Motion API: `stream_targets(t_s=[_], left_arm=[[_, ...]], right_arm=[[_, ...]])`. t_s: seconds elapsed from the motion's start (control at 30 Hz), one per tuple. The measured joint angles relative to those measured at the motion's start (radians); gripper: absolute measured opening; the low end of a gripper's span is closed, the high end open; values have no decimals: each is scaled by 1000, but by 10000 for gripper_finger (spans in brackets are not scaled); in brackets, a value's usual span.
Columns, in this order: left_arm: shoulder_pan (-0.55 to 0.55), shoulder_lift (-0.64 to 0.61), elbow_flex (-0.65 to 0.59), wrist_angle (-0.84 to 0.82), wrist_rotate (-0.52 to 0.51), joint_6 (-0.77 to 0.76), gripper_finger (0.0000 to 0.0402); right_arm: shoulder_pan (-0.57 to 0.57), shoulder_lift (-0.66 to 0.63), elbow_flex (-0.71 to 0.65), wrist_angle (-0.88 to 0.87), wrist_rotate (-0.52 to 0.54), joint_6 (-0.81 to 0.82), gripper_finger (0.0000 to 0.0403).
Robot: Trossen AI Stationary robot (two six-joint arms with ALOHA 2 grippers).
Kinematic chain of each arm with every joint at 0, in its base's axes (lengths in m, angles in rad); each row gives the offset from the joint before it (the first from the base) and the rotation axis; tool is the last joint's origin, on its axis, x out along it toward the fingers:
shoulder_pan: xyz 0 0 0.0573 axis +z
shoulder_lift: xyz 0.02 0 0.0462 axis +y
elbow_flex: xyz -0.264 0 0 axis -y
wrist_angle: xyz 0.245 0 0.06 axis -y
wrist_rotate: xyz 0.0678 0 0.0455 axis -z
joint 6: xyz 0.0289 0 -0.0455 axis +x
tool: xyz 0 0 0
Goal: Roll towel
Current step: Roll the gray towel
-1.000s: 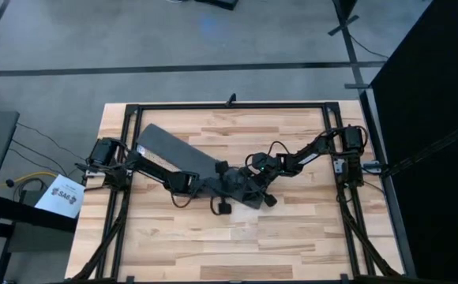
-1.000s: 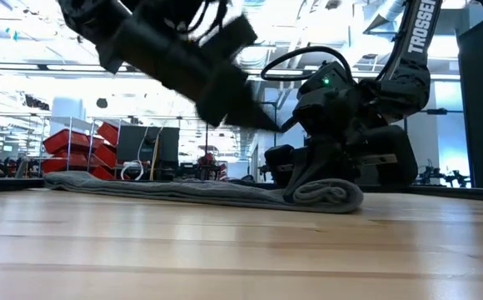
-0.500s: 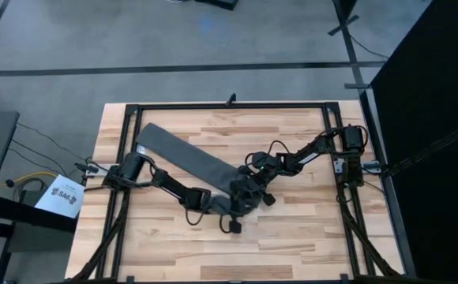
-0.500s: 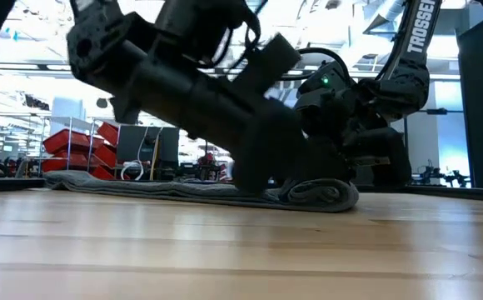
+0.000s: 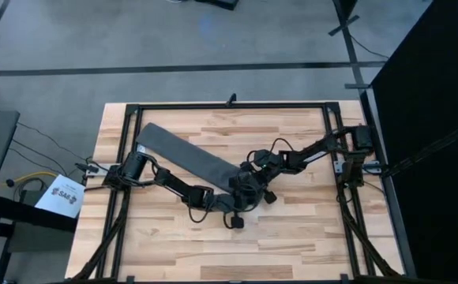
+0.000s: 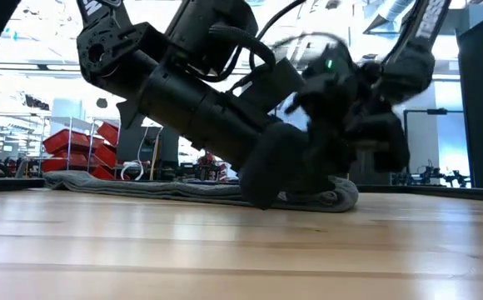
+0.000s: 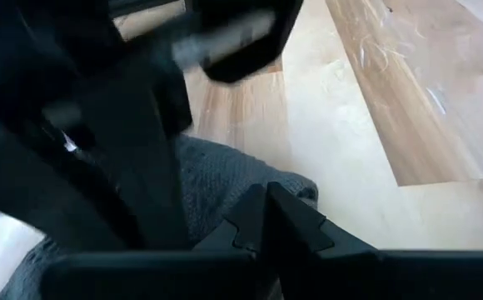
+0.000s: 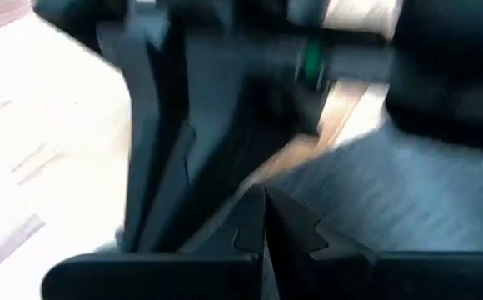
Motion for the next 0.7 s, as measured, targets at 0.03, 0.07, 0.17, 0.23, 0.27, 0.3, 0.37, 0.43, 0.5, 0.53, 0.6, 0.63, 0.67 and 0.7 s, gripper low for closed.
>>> stream_targets(t_s=[0.03,0.07,0.17,0.23,0.27,0.3,0.37,0.43,0.5,0.53,0.6,0.63,0.67,0.7], left_arm=[[0,0,0,-3,0,-3,6],[0,0,0,-7,-1,-4,6],[0,-1,0,-13,-1,-5,6],[0,-1,0,-15,-1,-5,6],[0,-1,0,-15,0,-5,6],[0,-1,0,-16,0,-5,6],[0,-1,-1,-15,0,-5,6],[-1,-1,-1,-16,0,-9,6],[-1,-1,-1,-16,0,-11,6],[-1,-1,-1,-15,1,-12,6],[-1,0,-1,-11,1,-15,6],[-1,0,-1,-10,1,-19,6],[-1,1,-2,-8,1,-22,6],[-1,1,-2,-7,1,-23,6]], right_arm=[[4,-31,1,-33,24,-17,0],[6,-59,1,-63,41,-31,0],[4,-142,0,-168,67,-45,0],[3,-185,-21,-172,76,-45,0],[2,-198,-36,-159,89,-39,0],[2,-204,-55,-145,114,-34,0],[2,-205,-97,-131,151,-18,0],[0,-206,-119,-124,206,3,0],[3,-209,-129,-116,261,7,0],[7,-211,-131,-125,269,7,0],[20,-213,-131,-115,269,7,0],[28,-214,-131,-98,269,6,0],[36,-214,-131,-77,266,4,0],[42,-205,-130,-52,262,1,0]])
